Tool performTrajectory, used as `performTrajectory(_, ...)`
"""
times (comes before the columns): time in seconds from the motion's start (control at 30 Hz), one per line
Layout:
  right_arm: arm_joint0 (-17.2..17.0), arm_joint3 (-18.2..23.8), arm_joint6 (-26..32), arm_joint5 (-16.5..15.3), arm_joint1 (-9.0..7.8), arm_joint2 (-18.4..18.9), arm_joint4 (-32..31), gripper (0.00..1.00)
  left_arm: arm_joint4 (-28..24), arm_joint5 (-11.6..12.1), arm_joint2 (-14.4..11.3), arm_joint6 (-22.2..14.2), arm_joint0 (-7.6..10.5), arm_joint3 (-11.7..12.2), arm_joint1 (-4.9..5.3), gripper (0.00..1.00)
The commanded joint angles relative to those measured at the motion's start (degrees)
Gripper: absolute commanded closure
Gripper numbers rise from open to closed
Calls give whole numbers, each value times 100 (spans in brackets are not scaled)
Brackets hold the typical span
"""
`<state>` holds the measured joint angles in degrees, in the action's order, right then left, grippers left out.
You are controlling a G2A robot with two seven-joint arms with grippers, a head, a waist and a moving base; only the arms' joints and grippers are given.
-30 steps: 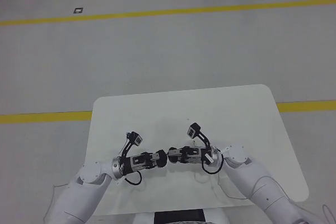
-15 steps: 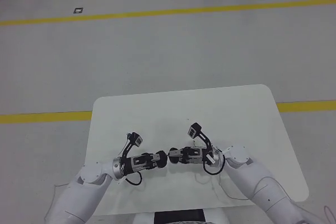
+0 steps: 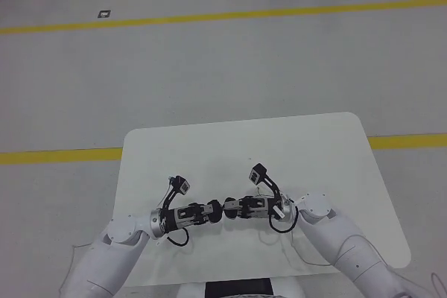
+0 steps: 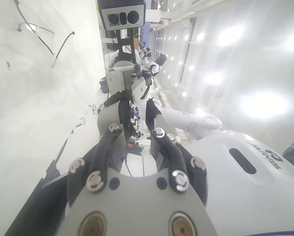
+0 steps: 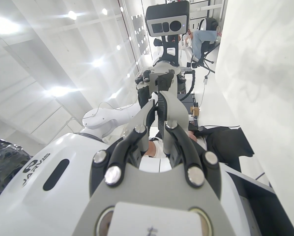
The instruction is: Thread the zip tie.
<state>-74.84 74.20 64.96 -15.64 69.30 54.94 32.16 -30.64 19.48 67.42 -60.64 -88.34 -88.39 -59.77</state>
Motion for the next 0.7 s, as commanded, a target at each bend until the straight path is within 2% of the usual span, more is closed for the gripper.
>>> performTrajectory(0.0,0,0,2,-1,-2,-4,0,100,9,0,-5,7,0,10,1,87)
performTrajectory(0.23,-3,-12,18,-12,-6,-18,30,100,49,0,-22,32,3,34,7,91)
performTrajectory(0.67,-7,-22,50,-60,-16,-44,21,100,69,0,-43,79,3,38,19,91)
